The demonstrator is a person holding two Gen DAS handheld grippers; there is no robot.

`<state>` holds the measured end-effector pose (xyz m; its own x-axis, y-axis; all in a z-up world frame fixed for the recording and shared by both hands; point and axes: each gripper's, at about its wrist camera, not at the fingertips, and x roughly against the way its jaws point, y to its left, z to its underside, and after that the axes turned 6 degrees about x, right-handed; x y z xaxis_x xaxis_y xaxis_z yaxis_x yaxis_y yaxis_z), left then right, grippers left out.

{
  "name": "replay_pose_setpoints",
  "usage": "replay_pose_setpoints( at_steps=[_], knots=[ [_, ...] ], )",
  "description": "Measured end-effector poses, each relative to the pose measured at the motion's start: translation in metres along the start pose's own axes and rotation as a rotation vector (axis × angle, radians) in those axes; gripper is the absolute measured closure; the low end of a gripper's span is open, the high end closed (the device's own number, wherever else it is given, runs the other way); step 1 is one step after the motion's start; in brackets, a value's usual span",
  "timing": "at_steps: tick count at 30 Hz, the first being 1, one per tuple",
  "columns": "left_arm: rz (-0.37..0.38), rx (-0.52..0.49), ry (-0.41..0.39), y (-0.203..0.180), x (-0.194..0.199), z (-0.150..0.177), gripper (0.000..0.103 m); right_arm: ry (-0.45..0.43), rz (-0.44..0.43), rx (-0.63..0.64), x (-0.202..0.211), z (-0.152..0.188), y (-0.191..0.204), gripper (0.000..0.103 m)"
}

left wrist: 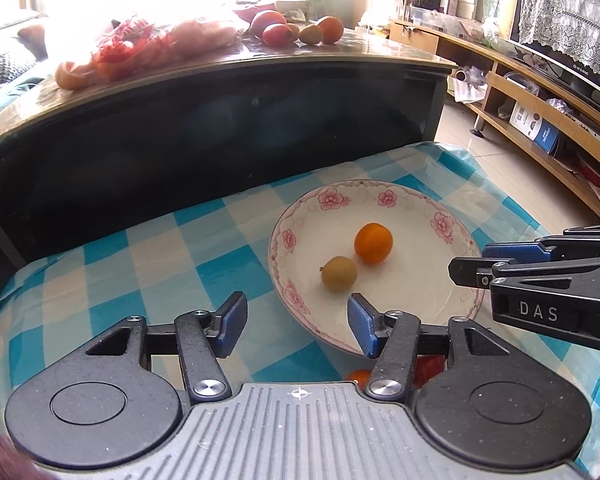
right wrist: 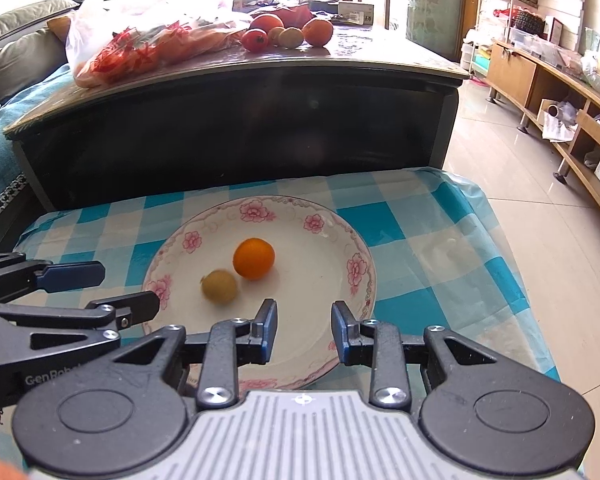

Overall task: Organize fruits
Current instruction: 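Open the left tool dropping the orange while the right releases the longan into the plate, then grasp a tangerine with the right tool while the left grasps another brown longan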

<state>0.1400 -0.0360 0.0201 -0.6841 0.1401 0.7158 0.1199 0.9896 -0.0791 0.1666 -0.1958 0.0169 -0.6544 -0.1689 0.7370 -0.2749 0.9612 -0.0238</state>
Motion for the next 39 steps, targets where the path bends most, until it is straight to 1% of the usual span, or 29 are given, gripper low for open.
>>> replay_pose_setpoints(
  at_steps=[13, 26, 36, 37, 38, 39],
  knots=[
    [-0.002, 0.034, 0.013, 0.018, 0.033, 0.025, 0.038, 0.006, -0.035, 0.042, 0.03, 0.021, 0.026, 0.069],
    [-0.012, 0.078, 0.035, 0.041, 0.057, 0.049, 0.037, 0.062, -0.111, 0.078, 0.044, 0.053, 0.064, 0.069],
    [-0.005, 0.096, 0.054, 0.051, 0.058, 0.055, 0.036, 0.109, -0.155, 0.098, 0.033, 0.063, 0.087, 0.068],
    [-0.003, 0.096, 0.056, 0.051, 0.058, 0.056, 0.036, 0.113, -0.157, 0.098, 0.031, 0.063, 0.088, 0.067],
    [-0.002, 0.096, 0.057, 0.052, 0.058, 0.056, 0.036, 0.109, -0.164, 0.094, 0.029, 0.063, 0.089, 0.064],
    [-0.003, 0.096, 0.057, 0.052, 0.058, 0.056, 0.036, 0.11, -0.168, 0.09, 0.028, 0.062, 0.089, 0.064]
  ],
)
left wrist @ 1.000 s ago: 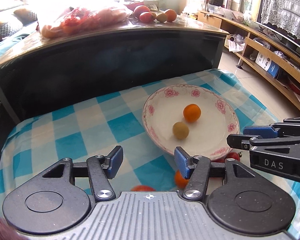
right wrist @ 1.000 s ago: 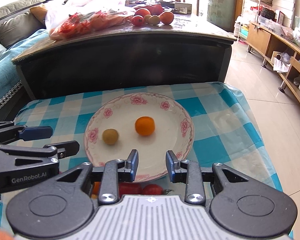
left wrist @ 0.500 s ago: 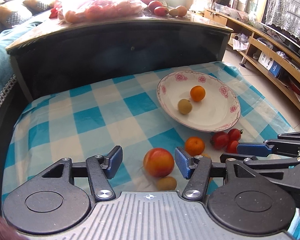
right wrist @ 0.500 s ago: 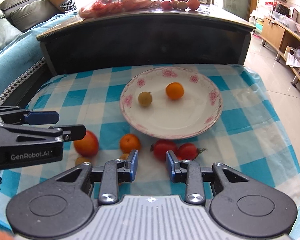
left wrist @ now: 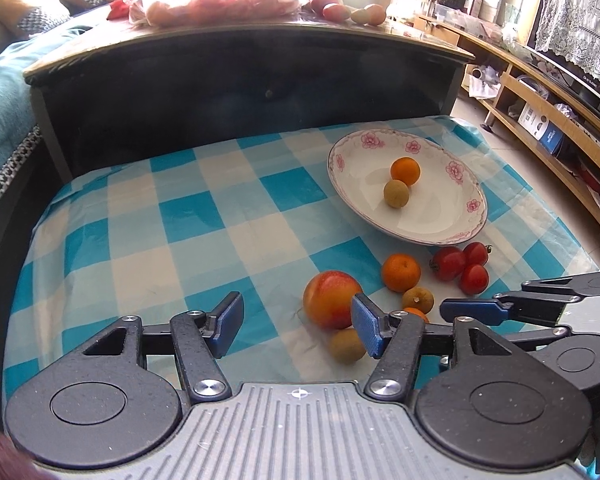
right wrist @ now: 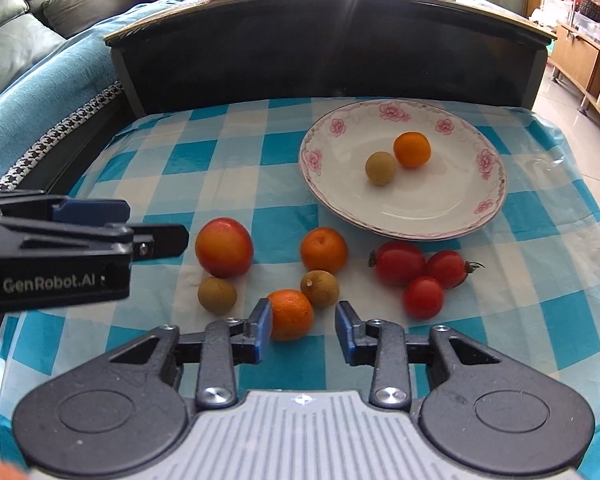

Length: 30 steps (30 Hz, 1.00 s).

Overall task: Organize fruits
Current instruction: 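Grasp a tangerine with the right tool while the left grasps another brown longan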

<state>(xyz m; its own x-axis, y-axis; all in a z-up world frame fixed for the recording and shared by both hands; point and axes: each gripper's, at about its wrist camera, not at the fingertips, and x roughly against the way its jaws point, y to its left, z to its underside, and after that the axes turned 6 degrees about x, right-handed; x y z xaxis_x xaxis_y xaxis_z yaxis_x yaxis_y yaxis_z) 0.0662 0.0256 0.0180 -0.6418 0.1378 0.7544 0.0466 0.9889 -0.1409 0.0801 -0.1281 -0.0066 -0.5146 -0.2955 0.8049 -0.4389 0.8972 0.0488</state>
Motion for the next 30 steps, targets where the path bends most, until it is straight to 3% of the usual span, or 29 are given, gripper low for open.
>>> replay_pose_setpoints(
  at_steps=[11, 20, 30],
  knots=[
    [-0.008, -0.004, 0.018, 0.001, -0.004, 0.004, 0.035, 0.029, -0.049, 0.002, -0.018, -0.002, 0.009, 0.064],
    [-0.006, 0.021, 0.022, 0.008, -0.002, 0.006, 0.034, 0.027, -0.077, 0.004, -0.019, -0.004, 0.007, 0.069],
    [-0.011, 0.042, 0.03, 0.016, -0.003, 0.006, 0.034, -0.016, -0.073, 0.012, -0.021, -0.011, 0.009, 0.069]
  ],
)
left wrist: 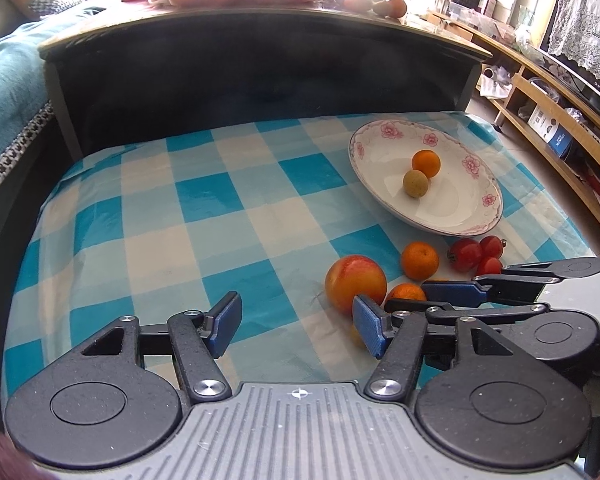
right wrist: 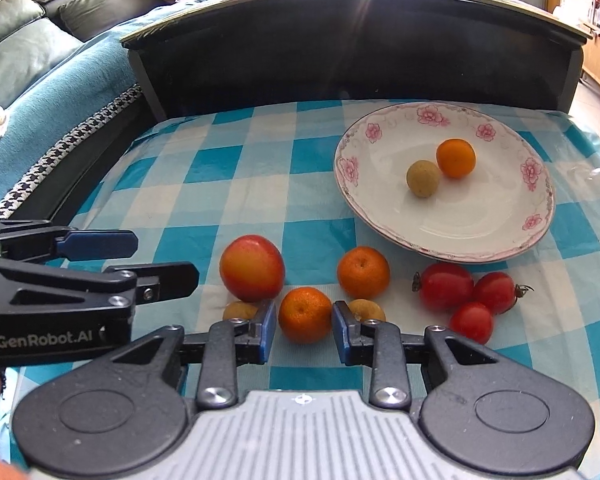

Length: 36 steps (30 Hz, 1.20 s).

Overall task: Organize fruits
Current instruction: 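Grasp a tangerine with the right tool while the left grasps another brown longan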

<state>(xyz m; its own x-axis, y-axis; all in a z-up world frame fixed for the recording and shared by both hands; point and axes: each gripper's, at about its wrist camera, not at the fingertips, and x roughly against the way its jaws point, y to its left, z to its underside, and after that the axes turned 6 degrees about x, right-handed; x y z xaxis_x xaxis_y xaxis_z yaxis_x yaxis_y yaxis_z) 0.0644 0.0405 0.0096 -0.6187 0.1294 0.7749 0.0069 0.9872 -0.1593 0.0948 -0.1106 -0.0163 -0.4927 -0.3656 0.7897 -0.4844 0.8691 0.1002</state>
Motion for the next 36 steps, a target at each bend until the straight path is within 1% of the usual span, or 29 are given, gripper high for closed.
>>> replay_pose_setpoints(
  at_steps=[4, 7, 14, 18, 20, 22, 24, 26, 36],
  knots=[
    [0.008, -0.001, 0.016, 0.001, -0.002, 0.002, 0.034, 0.011, 0.013, 0.016, -0.008, -0.002, 0.003, 0.068],
    [0.027, -0.026, 0.026, -0.004, -0.003, 0.004, 0.035, 0.027, 0.017, 0.032, -0.01, -0.001, 0.005, 0.068],
    [0.045, -0.123, 0.069, -0.029, -0.016, 0.019, 0.041, 0.048, 0.019, 0.006, 0.012, 0.014, -0.008, 0.068],
    [0.029, -0.151, 0.071, -0.04, -0.027, 0.024, 0.044, 0.046, 0.036, 0.003, 0.023, 0.023, -0.016, 0.068],
    [0.021, -0.153, 0.073, -0.043, -0.033, 0.024, 0.047, 0.045, 0.044, -0.004, 0.026, 0.026, -0.02, 0.068],
    [0.017, -0.15, 0.074, -0.044, -0.037, 0.025, 0.052, 0.046, 0.045, -0.011, 0.028, 0.027, -0.023, 0.068],
    [0.011, -0.16, 0.058, -0.045, -0.037, 0.025, 0.056, 0.045, 0.046, -0.015, 0.029, 0.028, -0.026, 0.068],
    [0.028, -0.157, 0.055, -0.045, -0.036, 0.025, 0.069, 0.046, 0.048, -0.016, 0.03, 0.029, -0.027, 0.069],
    [0.045, -0.184, 0.069, -0.052, -0.026, 0.034, 0.07, 0.067, 0.056, -0.011, 0.029, 0.031, -0.029, 0.069]
  ],
)
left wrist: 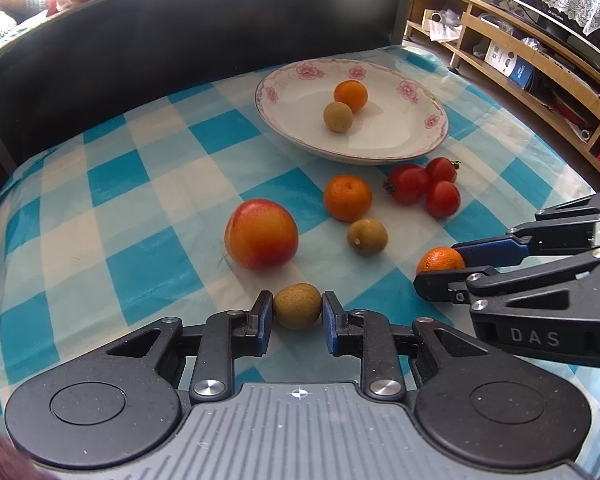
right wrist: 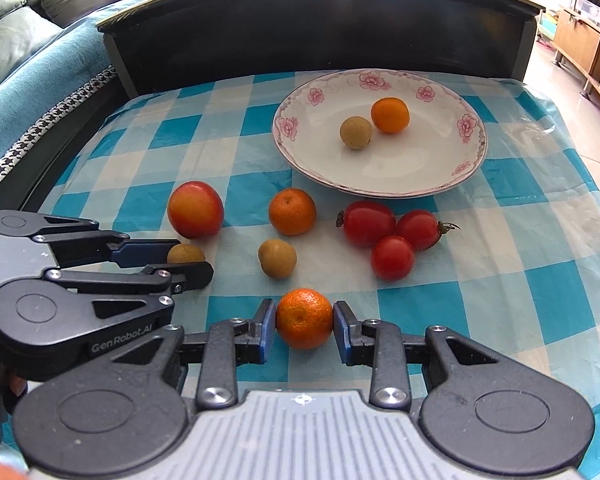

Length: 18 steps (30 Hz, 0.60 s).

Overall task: Organize fruits
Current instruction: 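Grasp a tangerine with the right tool while the left grasps another brown longan, then carry the longan in the left tool while the right carries the tangerine over the plate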

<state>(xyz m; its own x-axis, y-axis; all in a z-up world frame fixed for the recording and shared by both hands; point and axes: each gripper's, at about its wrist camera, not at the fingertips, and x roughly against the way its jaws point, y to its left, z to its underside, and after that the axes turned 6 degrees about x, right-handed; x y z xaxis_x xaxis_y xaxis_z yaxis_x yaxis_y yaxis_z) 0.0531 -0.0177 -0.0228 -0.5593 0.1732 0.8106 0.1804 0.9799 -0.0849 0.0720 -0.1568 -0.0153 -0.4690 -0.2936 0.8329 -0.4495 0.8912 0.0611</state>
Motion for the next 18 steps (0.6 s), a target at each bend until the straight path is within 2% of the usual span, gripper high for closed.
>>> replay_pose_setpoints(
  at_steps=[11, 12, 14, 18],
  knots=[
    [-0.003, -0.037, -0.008, -0.009, 0.005, 0.015, 0.065, -0.002, 0.021, 0.037, 0.007, 0.013, 0.005, 0.068],
    [-0.006, -0.04, -0.01, -0.009, 0.004, 0.015, 0.063, -0.003, 0.02, 0.038, 0.008, 0.014, 0.005, 0.068],
    [-0.011, -0.044, -0.011, -0.01, 0.004, 0.015, 0.051, -0.001, 0.017, 0.039, 0.008, 0.016, 0.005, 0.068],
    [-0.013, -0.041, -0.014, -0.009, 0.003, 0.014, 0.045, 0.009, 0.016, 0.028, 0.004, 0.02, 0.003, 0.068]
  ],
)
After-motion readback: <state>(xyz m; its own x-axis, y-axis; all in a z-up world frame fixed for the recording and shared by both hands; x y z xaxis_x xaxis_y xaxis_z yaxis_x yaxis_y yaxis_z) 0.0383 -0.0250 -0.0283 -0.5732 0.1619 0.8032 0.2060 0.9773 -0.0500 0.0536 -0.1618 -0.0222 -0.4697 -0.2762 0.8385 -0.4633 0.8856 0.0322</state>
